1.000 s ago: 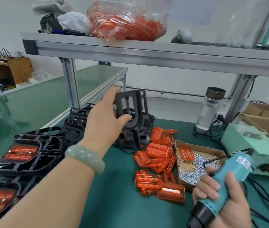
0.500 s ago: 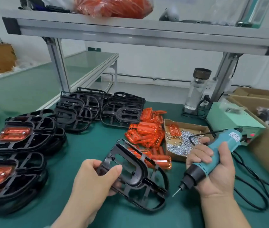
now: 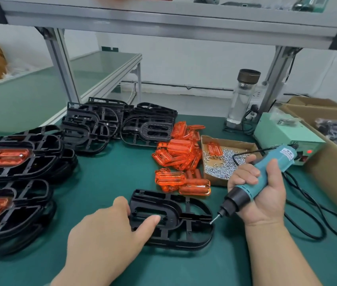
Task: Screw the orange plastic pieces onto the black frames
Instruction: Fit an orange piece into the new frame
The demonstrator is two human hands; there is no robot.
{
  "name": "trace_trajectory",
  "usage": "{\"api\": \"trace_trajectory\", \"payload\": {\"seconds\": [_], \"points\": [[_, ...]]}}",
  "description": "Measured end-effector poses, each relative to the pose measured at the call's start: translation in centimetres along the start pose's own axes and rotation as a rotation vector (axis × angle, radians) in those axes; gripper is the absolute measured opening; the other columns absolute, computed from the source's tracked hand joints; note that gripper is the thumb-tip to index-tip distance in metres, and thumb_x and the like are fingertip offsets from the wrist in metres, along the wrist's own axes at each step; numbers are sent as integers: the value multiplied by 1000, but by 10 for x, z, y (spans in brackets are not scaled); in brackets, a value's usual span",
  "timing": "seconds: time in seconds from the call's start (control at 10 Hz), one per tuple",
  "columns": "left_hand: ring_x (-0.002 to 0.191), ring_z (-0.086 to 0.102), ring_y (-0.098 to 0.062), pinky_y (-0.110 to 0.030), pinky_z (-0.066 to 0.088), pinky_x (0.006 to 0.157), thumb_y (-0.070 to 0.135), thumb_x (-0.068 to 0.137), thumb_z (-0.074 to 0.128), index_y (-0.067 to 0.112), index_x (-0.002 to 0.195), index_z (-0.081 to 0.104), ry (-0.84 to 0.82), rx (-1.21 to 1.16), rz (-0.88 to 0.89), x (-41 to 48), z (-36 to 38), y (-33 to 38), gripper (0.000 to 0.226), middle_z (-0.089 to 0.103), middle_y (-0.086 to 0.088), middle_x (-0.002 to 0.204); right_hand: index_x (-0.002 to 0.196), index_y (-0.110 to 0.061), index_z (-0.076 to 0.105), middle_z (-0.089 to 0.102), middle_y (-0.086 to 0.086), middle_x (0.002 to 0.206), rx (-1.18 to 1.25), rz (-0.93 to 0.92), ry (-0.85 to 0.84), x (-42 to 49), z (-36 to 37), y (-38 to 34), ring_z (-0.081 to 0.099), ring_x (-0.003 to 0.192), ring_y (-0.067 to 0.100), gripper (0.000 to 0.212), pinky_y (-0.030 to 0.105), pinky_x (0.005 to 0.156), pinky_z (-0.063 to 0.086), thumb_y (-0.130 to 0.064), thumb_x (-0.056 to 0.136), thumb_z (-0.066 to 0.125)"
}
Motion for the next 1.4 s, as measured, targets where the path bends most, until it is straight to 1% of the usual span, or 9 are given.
{"api": "trace_trajectory", "payload": {"seconds": [0.3,0.6,0.7,0.8,0.9,1.0,1.1,1.2,1.4], "points": [[55,42,-11,-24,27,44,88,54,-5,30,78,39,9,273,192,1,9,22,76,45,9,56,91,-20,53,44,-13,58,-7,-14,-7,1,0,-2,45,45,0,28,13,51,44,-47,87,49],[60,46,-14,-26,32,49,90,54,2,27,74,41,-25,230,220,10,13,32,76,49,10,61,92,-20,53,45,-12,58,7,-2,-20,1,0,0,46,45,0,30,14,51,44,-48,90,46],[63,51,-14,-26,34,50,90,58,11,27,71,46,4,127,185,20,4,28,73,52,9,61,92,-19,53,45,-12,58,13,11,-18,2,-1,1,46,45,0,30,15,50,45,-48,89,47],[69,55,-15,-27,39,55,71,78,40,31,69,49,72,-77,194,45,-3,29,42,56,11,63,92,-18,53,46,-12,58,-1,27,-35,3,-1,2,47,45,0,30,16,51,46,-45,83,63],[80,61,-16,-27,46,71,42,86,58,34,78,62,47,-286,277,73,0,43,12,63,13,75,91,-16,56,46,-10,59,14,50,-84,3,3,3,47,45,2,54,18,50,47,-35,56,92],[97,60,-17,-23,40,81,34,88,61,25,111,68,-10,-281,320,94,10,58,25,61,5,102,91,-17,57,46,-10,59,0,57,-87,3,4,4,47,44,2,61,17,49,46,-32,46,96],[112,56,-21,-29,42,92,35,87,63,23,122,63,-121,-226,364,107,20,68,37,57,0,121,89,-17,58,45,-10,58,3,70,-67,4,4,7,46,44,2,63,18,48,47,-31,42,98],[96,59,-21,-30,46,81,37,85,65,28,106,69,-176,-179,393,110,21,74,24,59,2,103,89,-16,58,44,-10,59,-2,72,-53,3,4,8,45,44,2,64,18,48,47,-31,41,98],[96,58,-19,-31,46,85,36,84,65,31,109,67,-78,-201,411,105,18,72,26,56,5,99,89,-16,58,44,-10,58,3,89,-52,3,4,11,46,44,3,65,18,47,47,-31,41,98]]}}
Point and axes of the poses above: each hand's wrist, its own x-axis towards the middle knuckle, its own z-axis out of the palm, y = z × x, the point moved 5 cm from there along x, towards the middle knuckle
